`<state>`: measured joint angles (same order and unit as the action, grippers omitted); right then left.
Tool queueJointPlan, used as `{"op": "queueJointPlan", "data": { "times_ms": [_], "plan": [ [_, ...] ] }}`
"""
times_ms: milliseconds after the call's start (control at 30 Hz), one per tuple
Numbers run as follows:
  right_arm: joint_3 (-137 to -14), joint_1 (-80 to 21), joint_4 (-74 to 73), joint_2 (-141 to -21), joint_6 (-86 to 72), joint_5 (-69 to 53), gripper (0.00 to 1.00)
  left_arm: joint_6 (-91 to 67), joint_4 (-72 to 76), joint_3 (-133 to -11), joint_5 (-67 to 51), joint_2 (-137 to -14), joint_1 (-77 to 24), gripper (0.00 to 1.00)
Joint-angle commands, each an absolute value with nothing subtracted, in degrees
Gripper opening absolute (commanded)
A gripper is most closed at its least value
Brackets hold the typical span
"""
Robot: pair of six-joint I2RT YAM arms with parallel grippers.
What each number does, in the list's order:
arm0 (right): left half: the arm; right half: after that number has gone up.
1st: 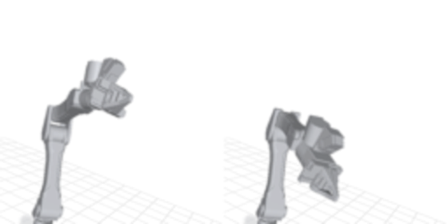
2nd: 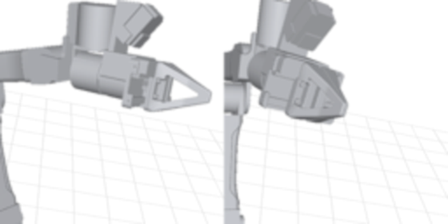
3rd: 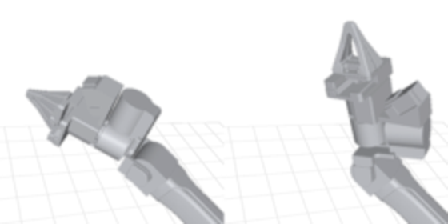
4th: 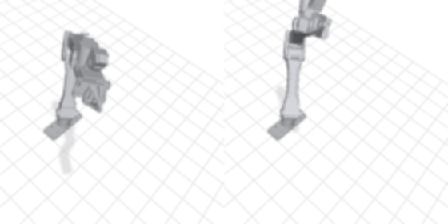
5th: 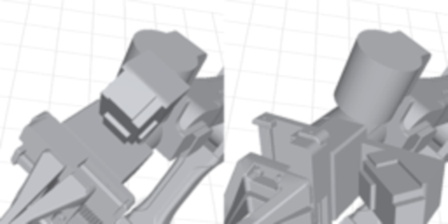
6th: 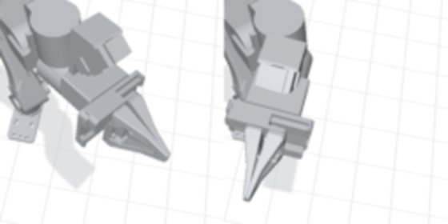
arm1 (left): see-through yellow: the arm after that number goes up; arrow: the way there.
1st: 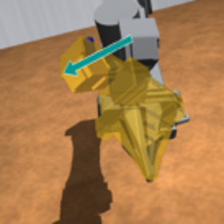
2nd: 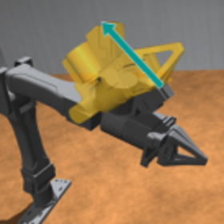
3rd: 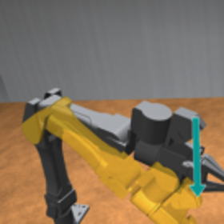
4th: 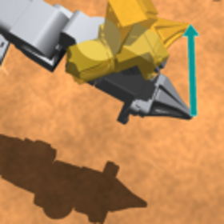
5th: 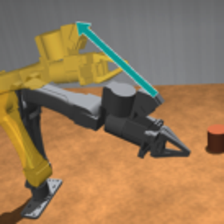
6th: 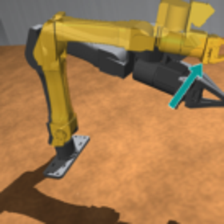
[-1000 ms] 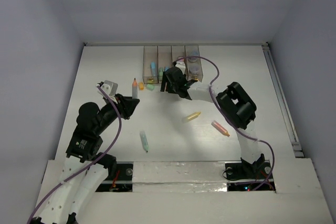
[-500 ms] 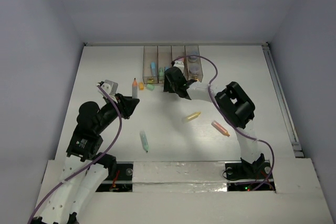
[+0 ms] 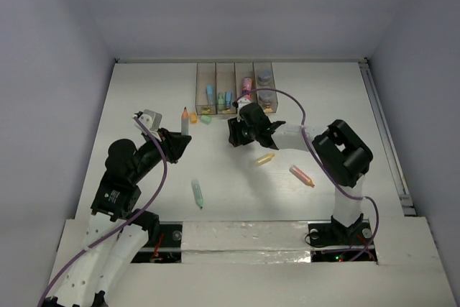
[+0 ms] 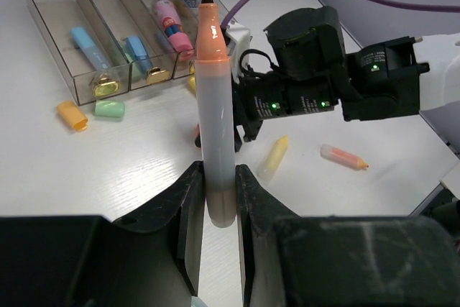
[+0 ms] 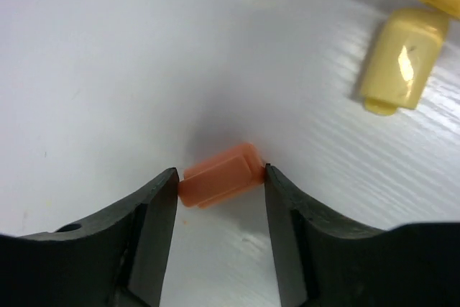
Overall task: Sort the stationery into containers
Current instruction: Move the pen cap to the center of the board, then close the pen cap on the pen.
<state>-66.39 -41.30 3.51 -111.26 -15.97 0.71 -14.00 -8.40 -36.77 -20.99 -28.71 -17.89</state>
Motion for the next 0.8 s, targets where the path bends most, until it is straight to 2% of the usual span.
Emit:
{"op": "queueJointPlan", "data": {
  "times_ms": [0, 133, 267, 333, 400, 433, 500, 600, 767],
  "plan": [
    [-63.5, -41.6, 5.7, -108.3, -8.7, -7.9, 0.61, -13.8, -5.4, -38.6, -22.1, -28.7, -17.7, 0.00],
    [-65.4, -41.6, 3.2, -109.2, -7.6, -7.6, 0.80, -13.8, -5.4, -38.5, -22.1, -28.8, -17.7, 0.00],
    [-66.8, -41.6, 0.2, -108.6, -10.9, -7.4, 0.91, -13.9, -5.4, -38.5, -22.1, -28.8, -17.7, 0.00],
    [-67.1, -41.6, -1.8, -107.8, -12.8, -4.9, 0.92, -13.8, -5.4, -38.5, -22.1, -28.7, -17.7, 0.00],
    [-66.5, -41.6, -3.1, -107.2, -14.9, -4.3, 0.92, -13.8, -5.3, -38.6, -22.2, -28.8, -17.7, 0.00],
    [-66.4, -41.6, -3.6, -107.0, -15.7, -4.5, 0.85, -13.9, -5.3, -38.5, -22.2, -28.8, -17.7, 0.00],
    [-66.1, -41.6, -4.7, -106.6, -17.4, -5.5, 0.77, -13.8, -5.2, -38.7, -22.4, -28.8, -17.7, 0.00],
    [-66.2, -42.1, -5.9, -106.8, -18.4, -6.9, 0.69, -13.9, -5.2, -38.6, -22.5, -28.7, -17.1, 0.00],
    [-66.2, -42.6, -5.1, -107.2, -19.4, -8.3, 0.67, -13.9, -5.1, -38.5, -22.5, -28.7, -17.1, 0.00]
  ]
}}
